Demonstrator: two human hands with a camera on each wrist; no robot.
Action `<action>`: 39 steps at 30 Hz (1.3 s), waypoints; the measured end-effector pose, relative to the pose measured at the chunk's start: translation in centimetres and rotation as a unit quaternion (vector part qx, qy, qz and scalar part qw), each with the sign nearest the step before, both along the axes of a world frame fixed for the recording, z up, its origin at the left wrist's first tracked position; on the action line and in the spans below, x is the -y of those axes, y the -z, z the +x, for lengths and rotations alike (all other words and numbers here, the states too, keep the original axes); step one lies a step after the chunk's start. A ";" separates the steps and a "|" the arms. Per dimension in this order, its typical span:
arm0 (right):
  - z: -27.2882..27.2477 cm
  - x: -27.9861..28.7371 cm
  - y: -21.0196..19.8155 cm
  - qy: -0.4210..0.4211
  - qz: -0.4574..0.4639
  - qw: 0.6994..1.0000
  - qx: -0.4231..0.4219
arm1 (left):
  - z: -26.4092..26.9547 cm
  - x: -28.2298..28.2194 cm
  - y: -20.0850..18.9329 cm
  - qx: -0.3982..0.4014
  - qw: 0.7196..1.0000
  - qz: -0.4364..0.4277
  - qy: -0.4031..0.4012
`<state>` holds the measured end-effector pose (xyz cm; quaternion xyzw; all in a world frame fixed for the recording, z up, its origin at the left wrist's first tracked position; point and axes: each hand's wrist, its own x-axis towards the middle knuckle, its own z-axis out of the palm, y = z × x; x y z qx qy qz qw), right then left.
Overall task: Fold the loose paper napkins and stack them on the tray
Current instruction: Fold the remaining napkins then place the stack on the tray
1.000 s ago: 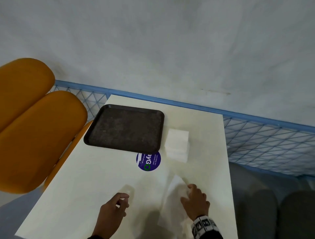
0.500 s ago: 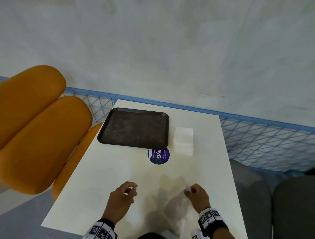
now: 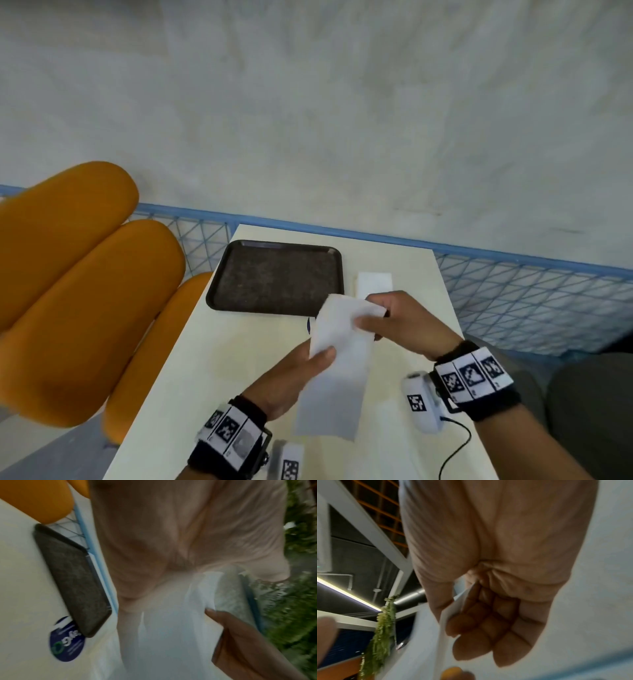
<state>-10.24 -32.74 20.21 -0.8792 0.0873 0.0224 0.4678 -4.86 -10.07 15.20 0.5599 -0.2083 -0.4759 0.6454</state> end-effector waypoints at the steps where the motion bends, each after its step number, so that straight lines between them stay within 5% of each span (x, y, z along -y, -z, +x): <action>1: 0.5 -0.2 -1.7 -0.005 -0.016 1.000 0.010 | -0.3 0.2 -0.8 -0.003 1.000 0.000 0.001; 8: 2.5 -0.1 -6.5 0.079 0.055 0.993 0.072 | -0.4 0.4 -4.1 0.033 0.994 0.000 -0.108; 17: 2.9 -1.4 -6.5 0.164 0.173 0.964 0.119 | 0.2 -0.1 -5.1 0.008 0.995 -0.007 -0.102; 32: 0.5 -3.3 -8.3 0.036 0.276 0.947 0.161 | 1.1 -0.1 -5.8 -0.058 0.992 -0.017 -0.110; 36: -0.5 -3.7 -6.7 -0.042 0.251 0.962 0.102 | 1.7 -0.7 -6.4 -0.016 0.995 -0.031 -0.089; 39: -0.7 -4.1 -6.2 -0.021 0.263 0.955 0.139 | 1.8 -1.0 -6.9 0.016 0.997 -0.024 -0.071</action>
